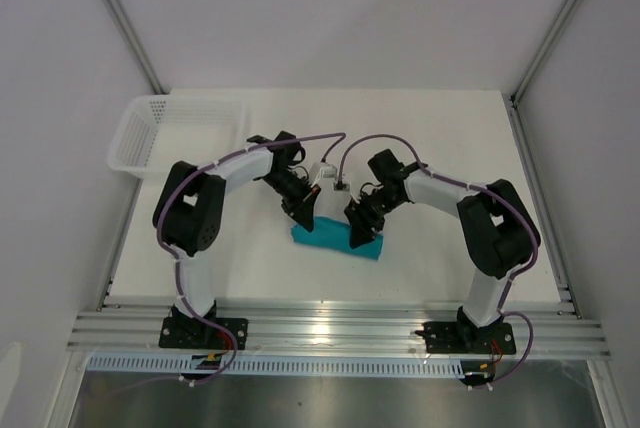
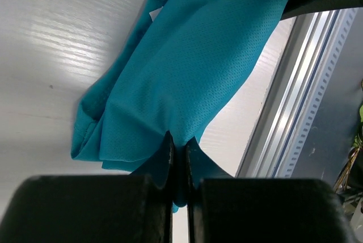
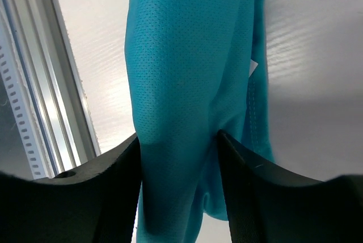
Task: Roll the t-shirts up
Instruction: Roll the tshirt
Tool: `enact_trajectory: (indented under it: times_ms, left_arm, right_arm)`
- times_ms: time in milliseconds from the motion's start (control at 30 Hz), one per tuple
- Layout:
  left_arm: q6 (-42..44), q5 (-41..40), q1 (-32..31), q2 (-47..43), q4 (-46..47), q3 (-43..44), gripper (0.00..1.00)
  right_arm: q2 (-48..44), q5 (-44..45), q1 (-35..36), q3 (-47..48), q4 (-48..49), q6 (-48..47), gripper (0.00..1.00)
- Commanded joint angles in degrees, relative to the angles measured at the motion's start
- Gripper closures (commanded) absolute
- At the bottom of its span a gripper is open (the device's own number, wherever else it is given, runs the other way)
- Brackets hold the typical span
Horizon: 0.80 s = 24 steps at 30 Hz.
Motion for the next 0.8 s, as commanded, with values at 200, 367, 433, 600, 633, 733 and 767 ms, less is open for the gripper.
enact_trajectory:
  times_ms: [200, 367, 433, 600, 633, 733, 767]
  left_arm:
    - [-3.0, 0.3, 0.7, 2.8, -1.7, 4.8, 0.99]
    - [-3.9, 1.3, 0.8, 3.5, -1.9, 5.2, 0.99]
    - [-5.0, 1.5, 0.9, 3.8, -1.6, 5.5, 1.0]
    - [-8.8, 0.6, 1.4, 5.3, -0.1, 6.6, 0.99]
    - [-9.7, 0.6, 1.6, 6.2, -0.1, 7.5, 0.99]
    - [-10.3, 0.3, 1.6, 7.5, -0.2, 8.5, 0.99]
    - [-10.5, 0.1, 1.6, 7.8, -0.3, 9.1, 0.99]
  right_arm:
    - [-9.5, 4.6, -4.1, -1.2, 5.4, 5.3, 0.39]
    - [-15.3, 7.5, -4.4, -2.6, 10.5, 9.1, 0.38]
    - [-17.4, 9.2, -4.4, -4.0, 13.3, 11.1, 0.39]
    - [-24.6, 7.9, -2.5, -11.5, 26.1, 20.9, 0.47]
    - [-25.1, 6.8, -0.6, -12.4, 27.8, 21.6, 0.48]
    - [-26.0, 5.8, 1.4, -16.1, 35.3, 26.2, 0.57]
    - [-25.9, 4.9, 1.4, -17.3, 41.0, 28.1, 0.63]
